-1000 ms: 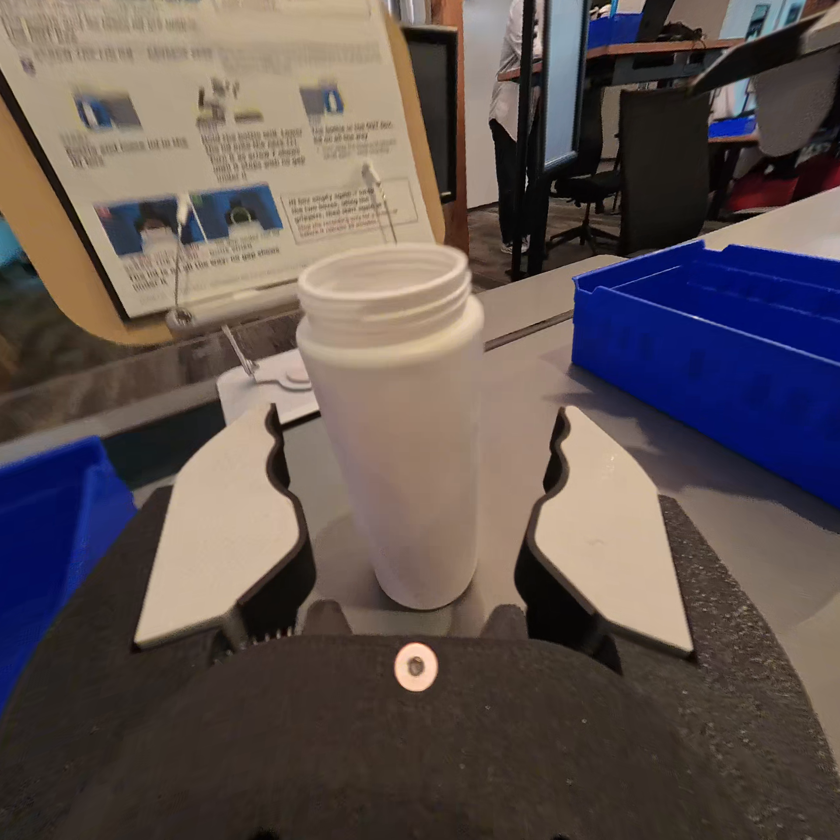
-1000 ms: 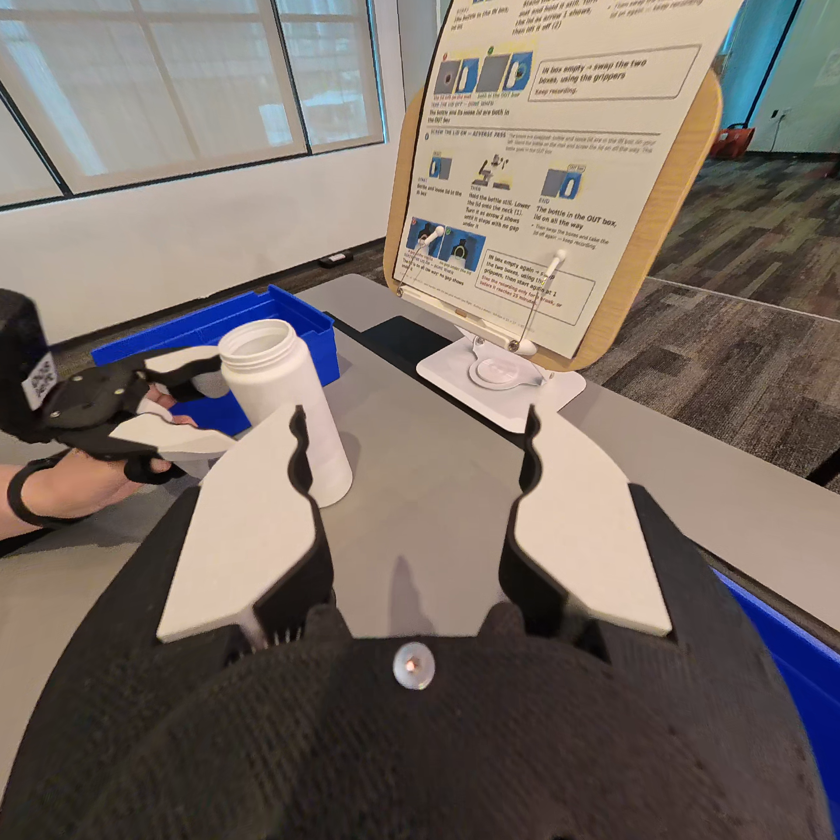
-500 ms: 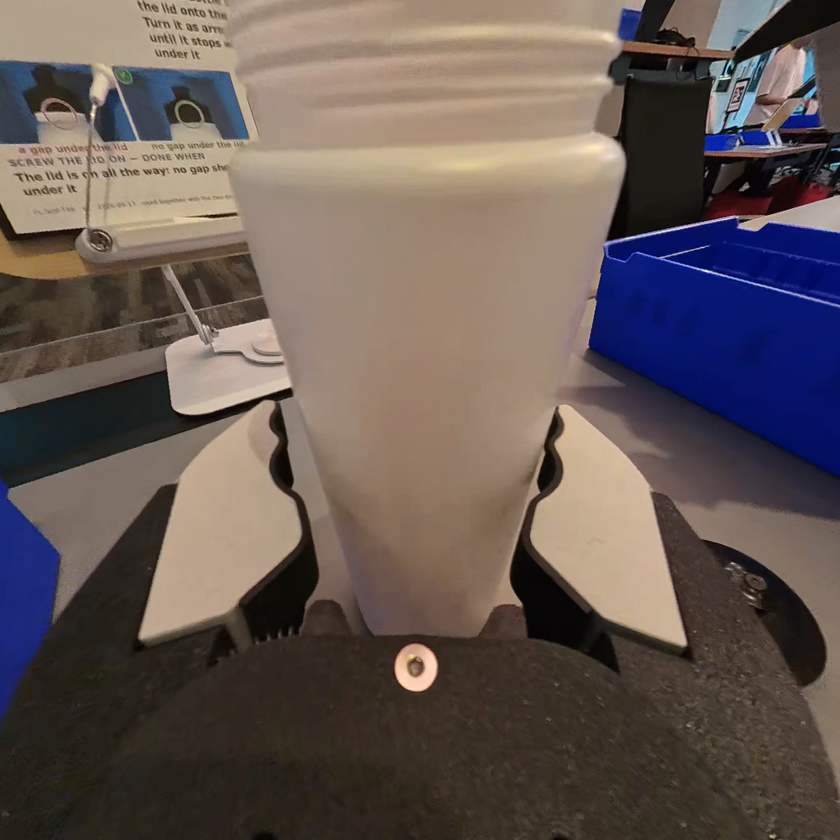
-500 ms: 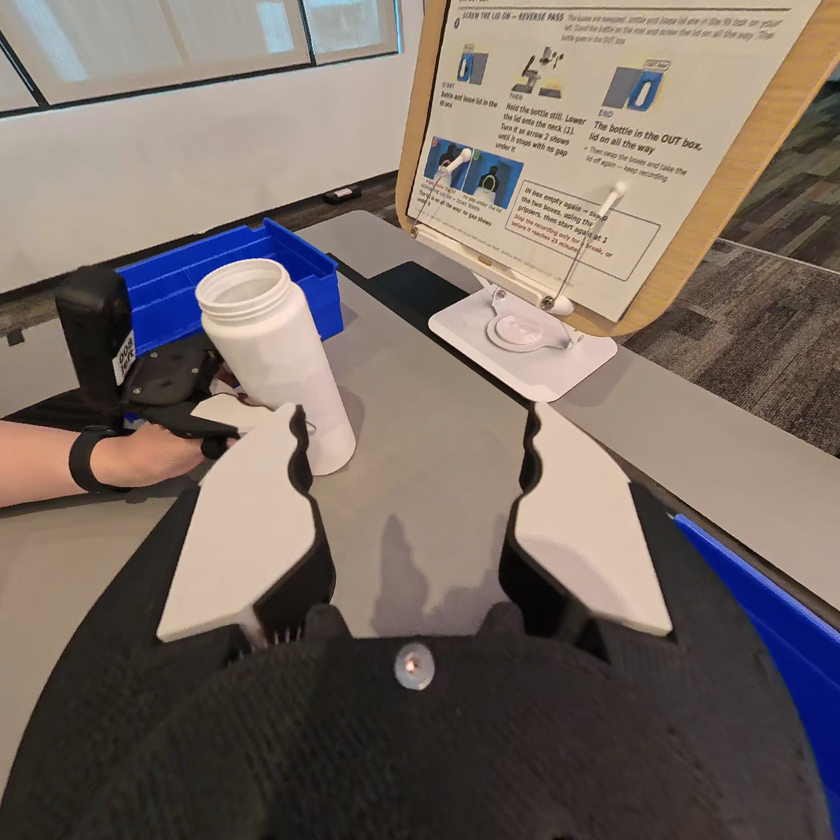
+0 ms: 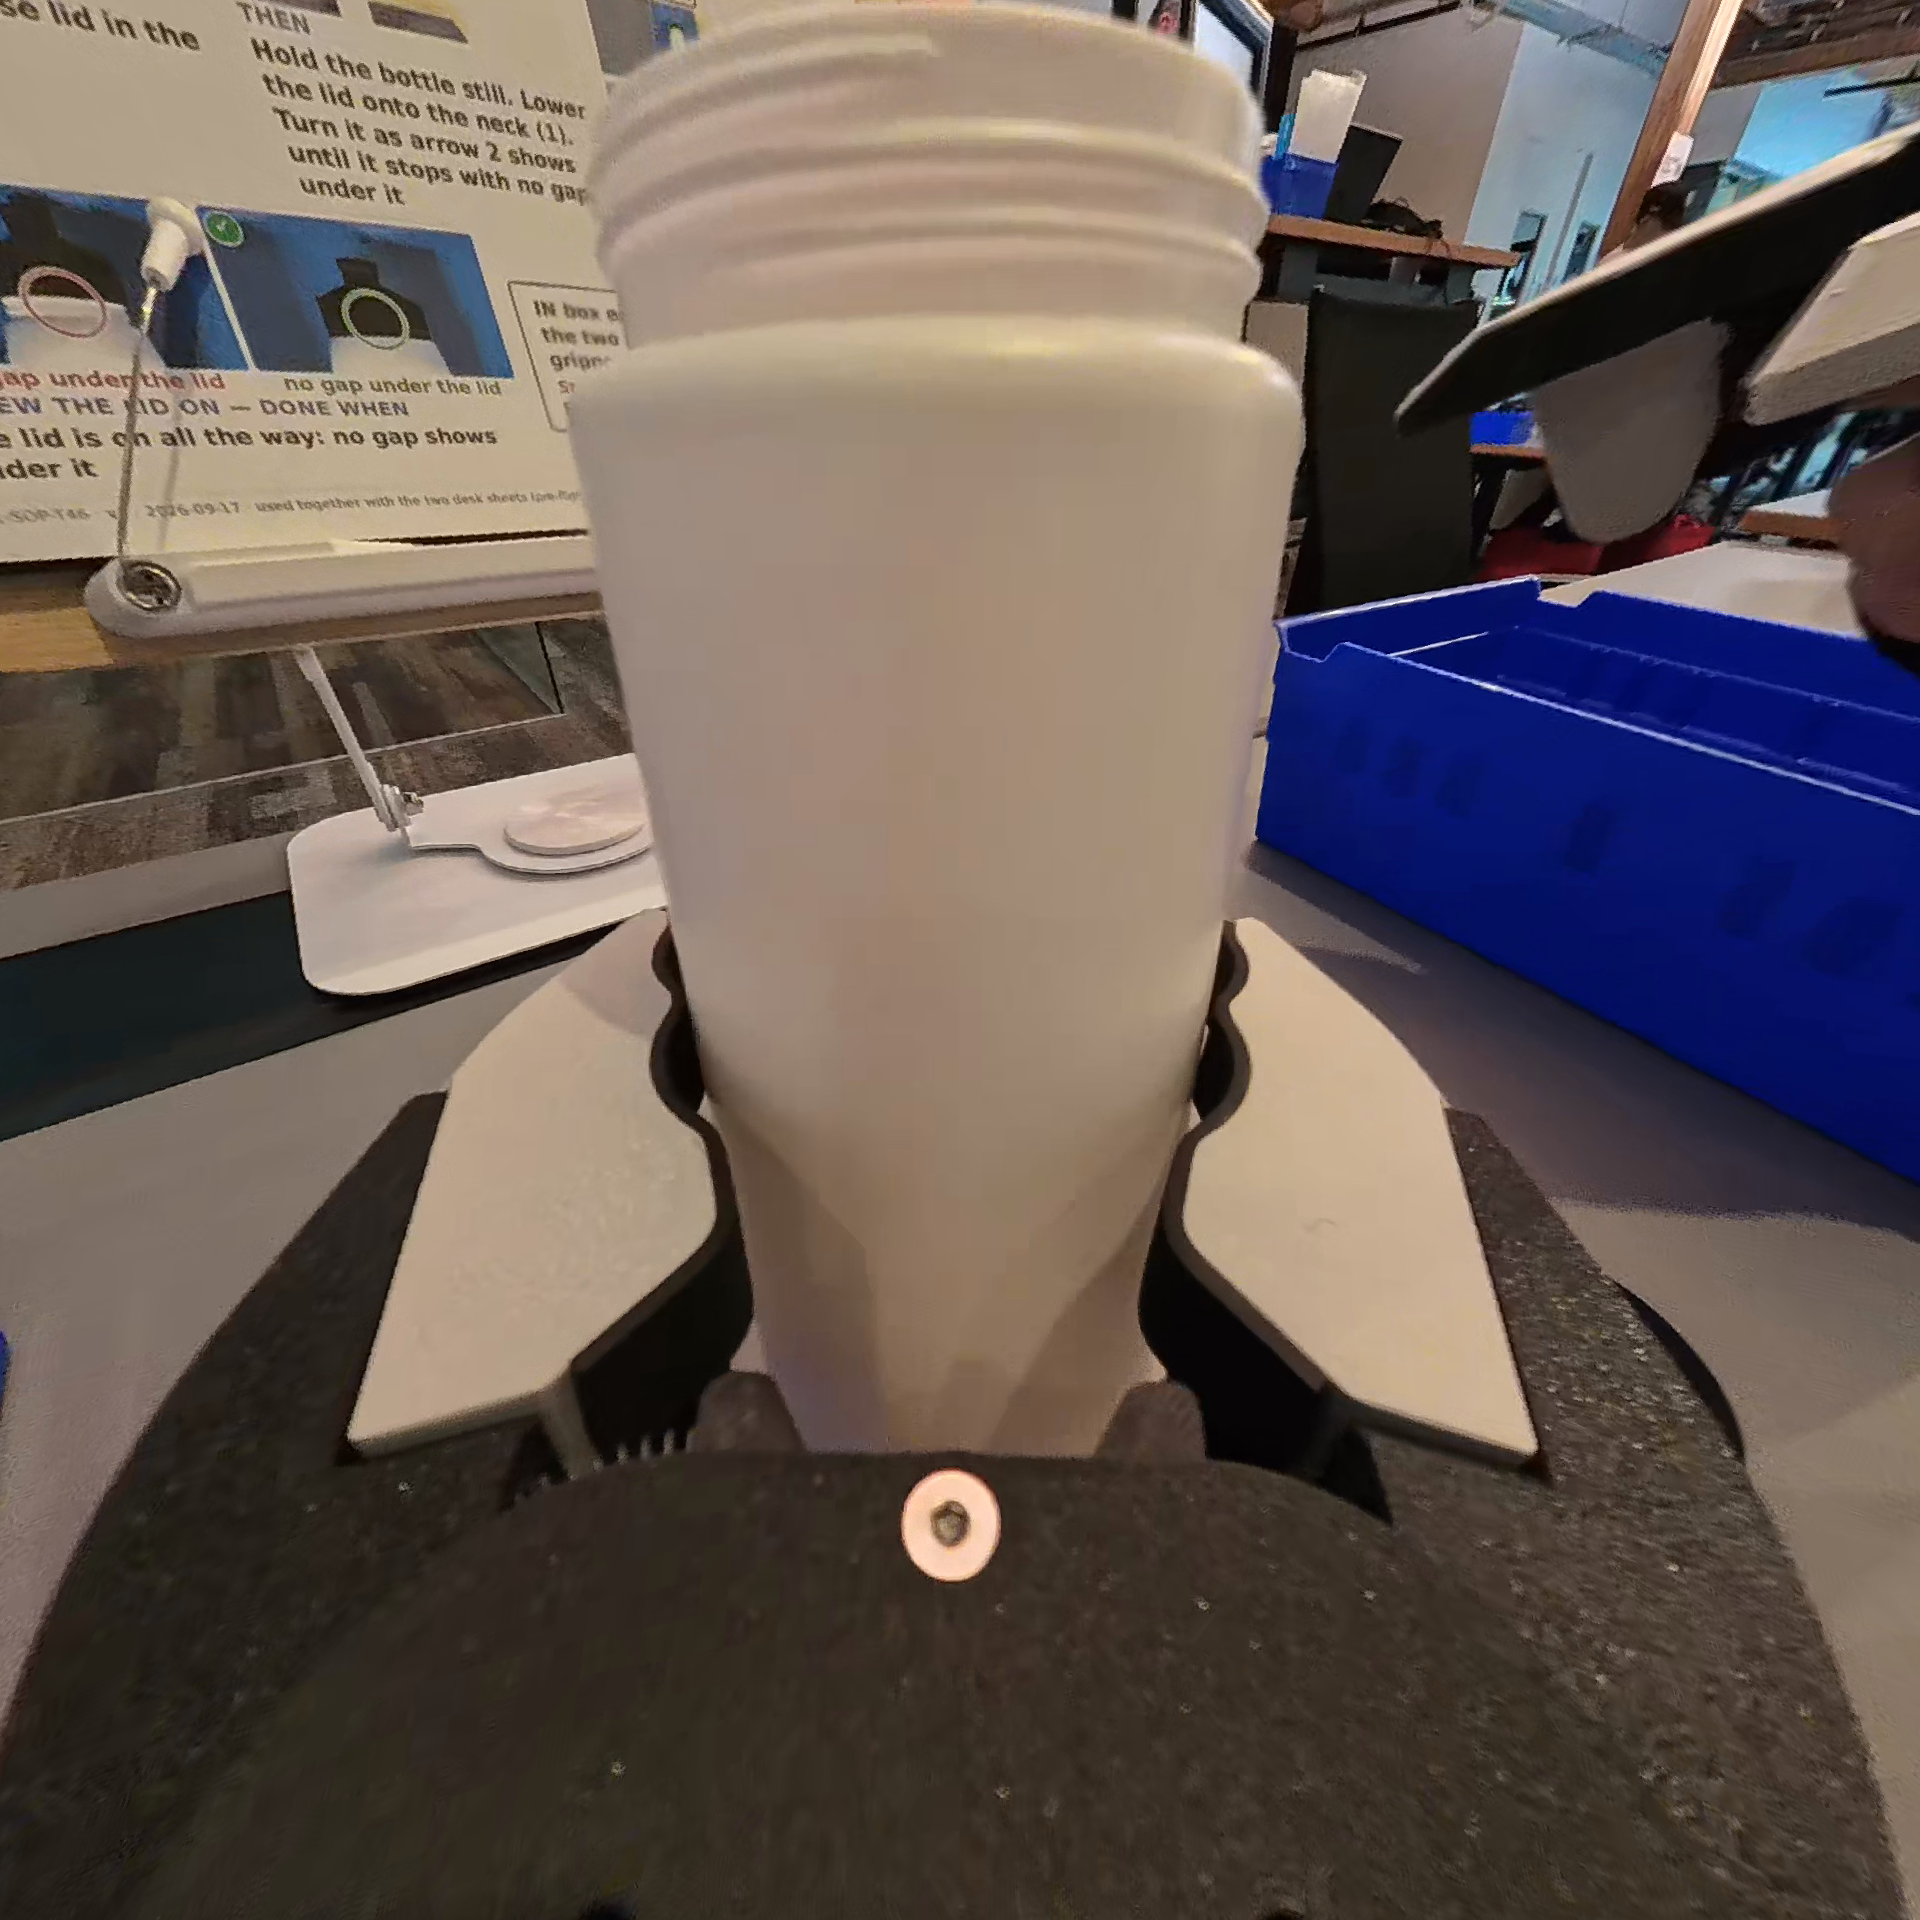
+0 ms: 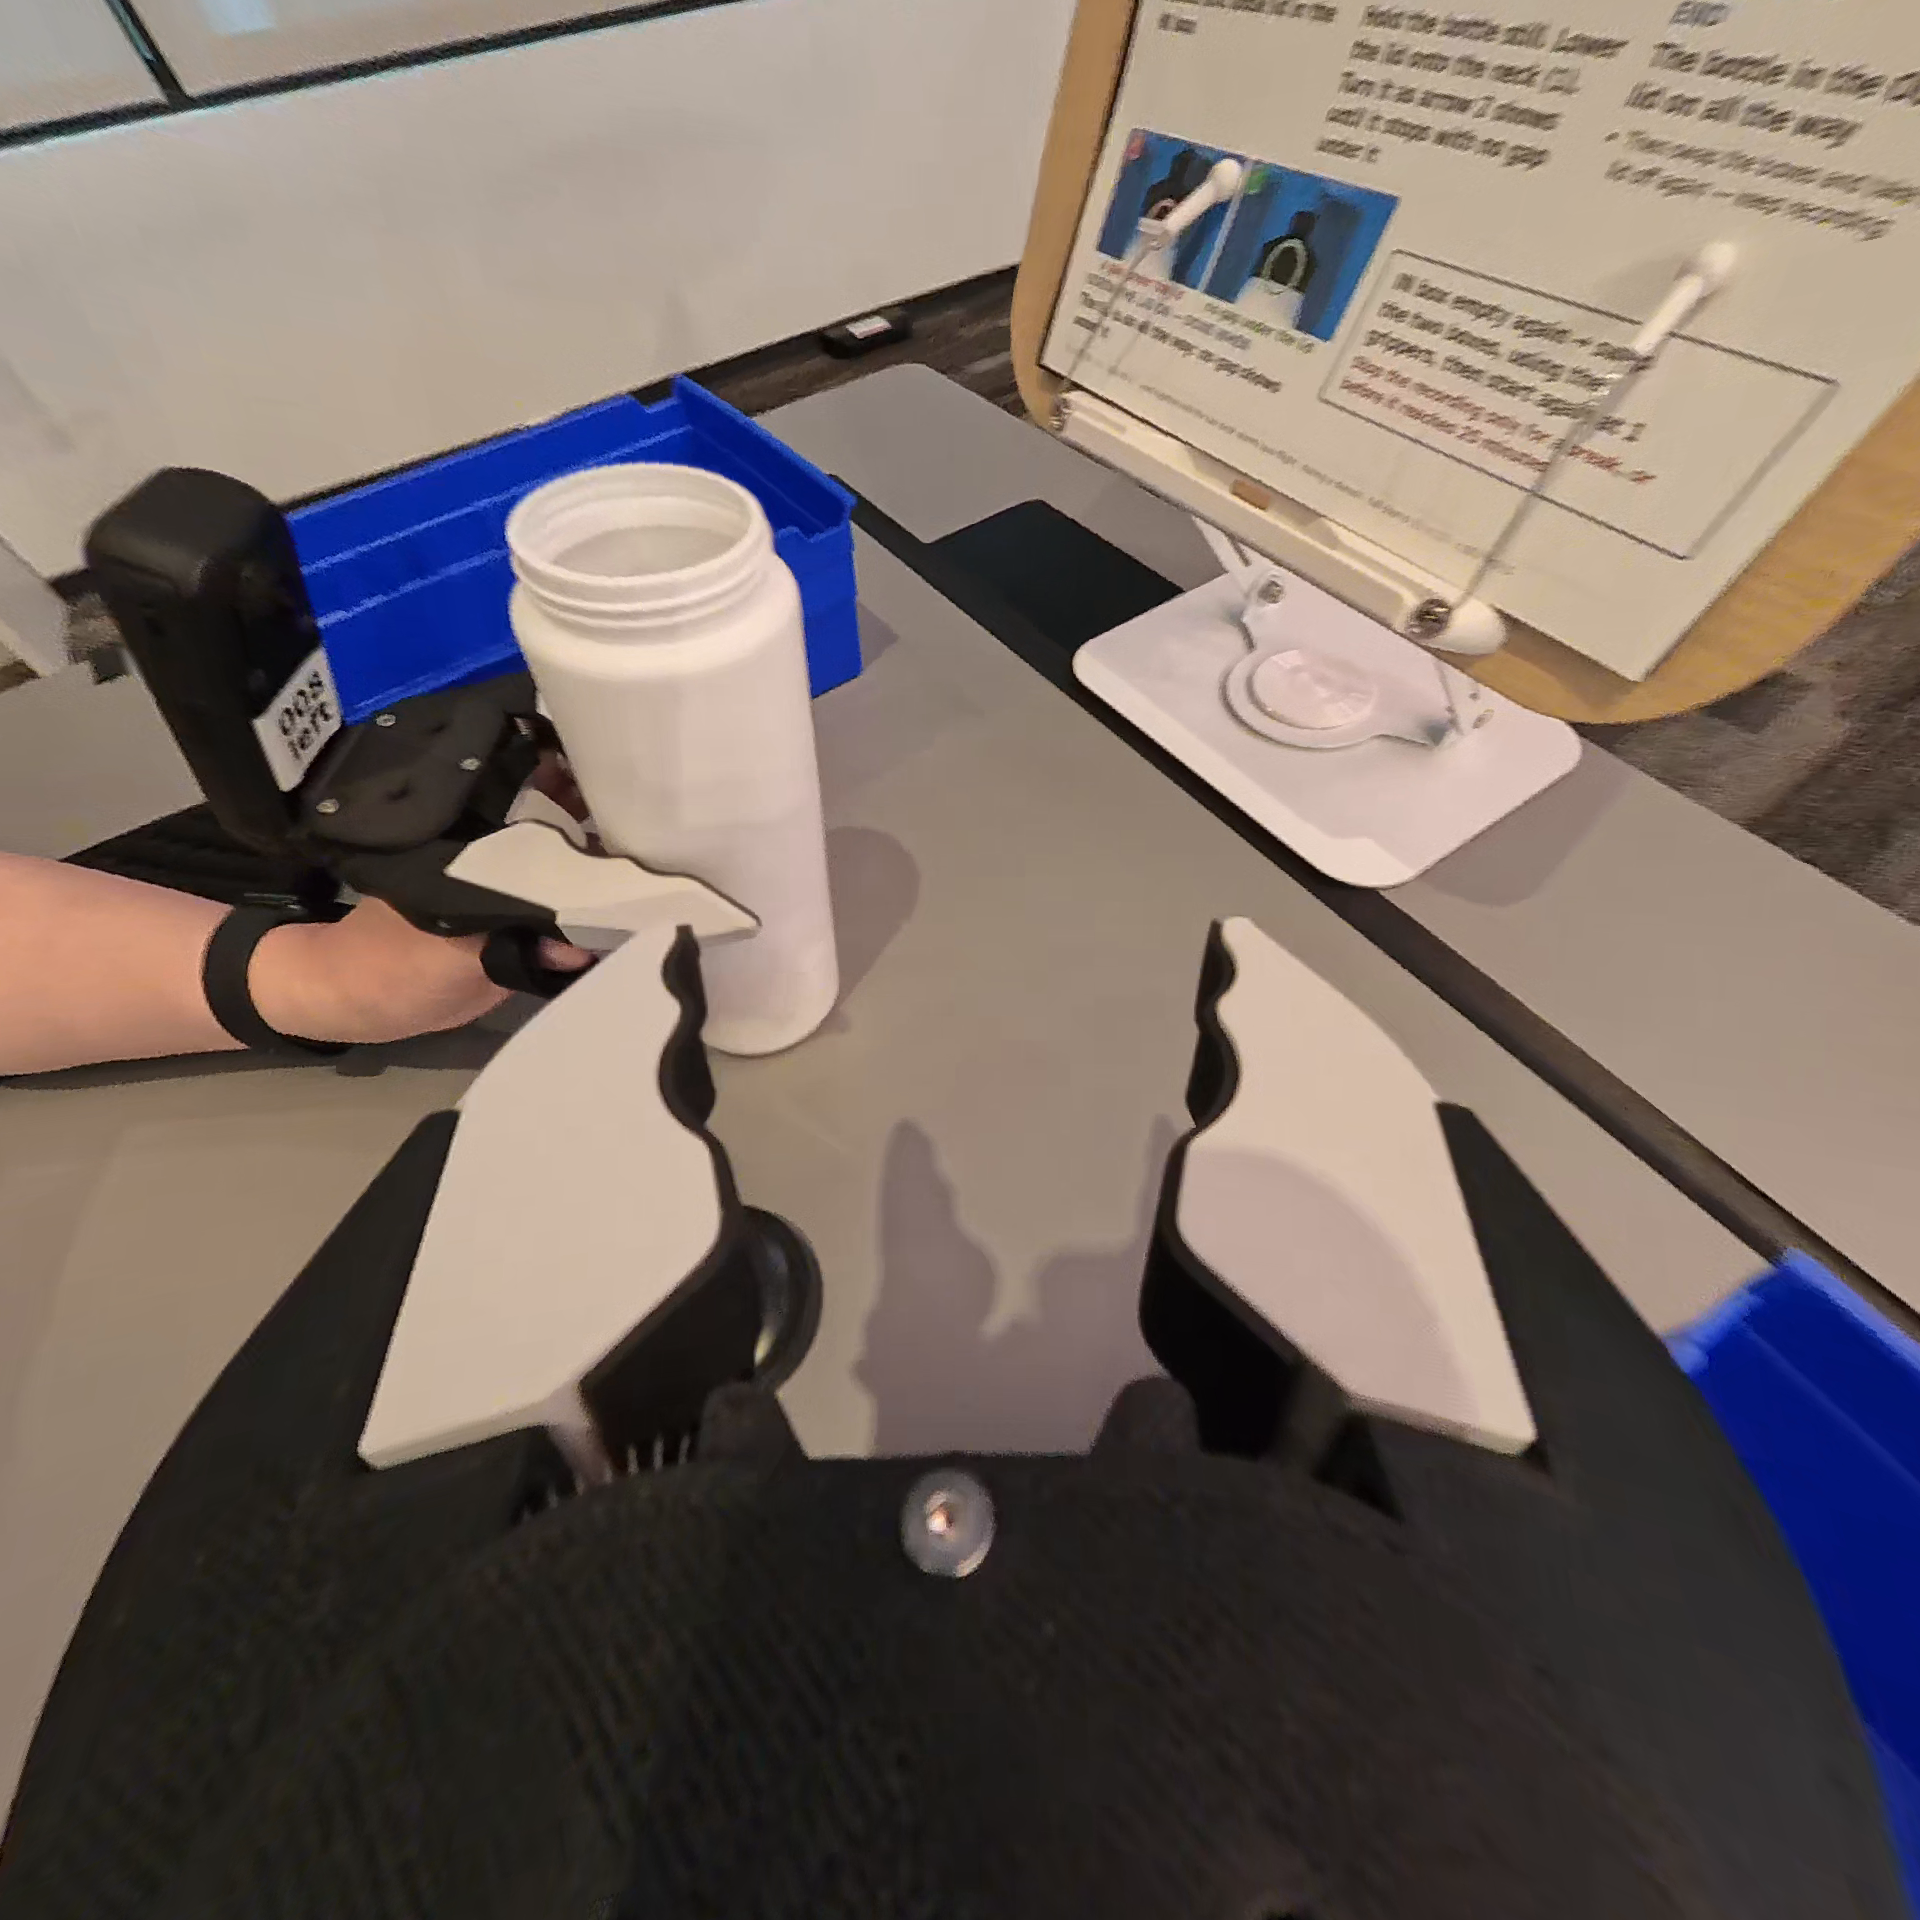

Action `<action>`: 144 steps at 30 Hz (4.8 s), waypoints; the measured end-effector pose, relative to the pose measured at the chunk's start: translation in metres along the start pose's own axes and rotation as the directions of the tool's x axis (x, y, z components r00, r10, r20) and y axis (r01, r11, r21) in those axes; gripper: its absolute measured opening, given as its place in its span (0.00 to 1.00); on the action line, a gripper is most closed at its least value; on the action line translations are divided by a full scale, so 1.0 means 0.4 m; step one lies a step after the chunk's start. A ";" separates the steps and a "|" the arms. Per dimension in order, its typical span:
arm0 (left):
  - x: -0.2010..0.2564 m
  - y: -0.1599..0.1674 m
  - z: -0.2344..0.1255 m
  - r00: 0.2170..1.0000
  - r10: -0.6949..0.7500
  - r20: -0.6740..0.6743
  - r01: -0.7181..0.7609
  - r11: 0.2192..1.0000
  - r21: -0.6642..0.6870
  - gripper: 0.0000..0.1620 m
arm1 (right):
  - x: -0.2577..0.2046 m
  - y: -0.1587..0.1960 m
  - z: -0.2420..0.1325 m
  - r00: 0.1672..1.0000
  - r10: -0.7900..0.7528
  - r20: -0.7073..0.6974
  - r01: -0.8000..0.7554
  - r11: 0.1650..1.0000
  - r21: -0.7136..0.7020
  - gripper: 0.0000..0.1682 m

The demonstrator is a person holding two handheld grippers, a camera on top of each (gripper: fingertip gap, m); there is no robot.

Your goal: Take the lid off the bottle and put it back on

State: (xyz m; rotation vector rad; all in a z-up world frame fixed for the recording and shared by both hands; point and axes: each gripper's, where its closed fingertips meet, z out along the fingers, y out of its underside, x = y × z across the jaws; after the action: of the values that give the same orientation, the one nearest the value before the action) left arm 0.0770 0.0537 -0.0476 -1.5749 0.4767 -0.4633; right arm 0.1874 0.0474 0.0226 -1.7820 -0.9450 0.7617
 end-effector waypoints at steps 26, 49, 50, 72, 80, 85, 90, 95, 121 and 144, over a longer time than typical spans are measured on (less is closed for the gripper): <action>0.142 0.013 -0.035 0.965 0.159 -0.210 -0.173 0.983 -0.054 0.53 | -0.220 0.000 0.158 0.980 -0.072 0.184 0.055 0.994 0.098 0.51; 0.084 -0.065 -0.082 0.987 0.064 -0.146 -0.065 0.998 -0.004 0.53 | -0.238 0.162 0.041 0.844 -0.278 0.459 0.396 0.899 -0.184 0.52; 0.080 -0.089 -0.091 0.988 0.056 -0.142 -0.055 0.998 0.014 0.53 | -0.236 0.208 0.036 0.826 -0.284 0.488 0.443 0.861 -0.249 0.52; -0.084 -0.373 -0.258 0.997 0.062 -0.049 -0.052 0.983 0.178 0.53 | -0.193 0.469 0.104 0.785 -0.319 0.531 0.615 0.511 -0.601 0.43; 0.018 -0.233 -0.176 0.980 0.027 -0.199 -0.024 1.000 0.015 0.53 | -0.198 0.204 -0.017 0.820 -0.365 0.442 0.520 0.797 -0.307 0.43; 0.145 -0.078 -0.107 0.933 0.040 -0.357 -0.065 0.996 -0.057 0.53 | -0.194 0.041 -0.127 0.869 -0.374 0.323 0.425 0.899 -0.103 0.43; 0.185 -0.032 -0.095 0.899 0.238 -0.368 -0.278 0.959 -0.057 0.53 | -0.235 -0.031 -0.154 0.862 -0.458 0.216 0.478 0.877 -0.050 0.43; 0.220 -0.021 -0.104 0.796 0.504 -0.335 -0.541 0.841 -0.021 0.53 | -0.288 -0.023 -0.131 0.816 -0.531 0.230 0.559 0.826 -0.073 0.43; 0.357 -0.129 -0.195 0.681 0.038 -0.731 -0.036 0.999 0.018 0.52 | -0.396 -0.145 -0.088 0.819 -0.267 0.509 0.533 0.681 -0.501 0.43; 0.261 -0.333 -0.305 0.560 -0.039 -0.828 0.117 0.993 0.032 0.52 | -0.487 -0.365 -0.012 0.944 -0.153 0.294 0.310 0.721 -0.620 0.43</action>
State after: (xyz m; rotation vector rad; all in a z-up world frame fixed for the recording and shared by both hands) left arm 0.0982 -0.0990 0.0930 -1.2078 1.0956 -1.3122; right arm 0.0535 -0.0845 0.1770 -2.1347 -1.7256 0.4888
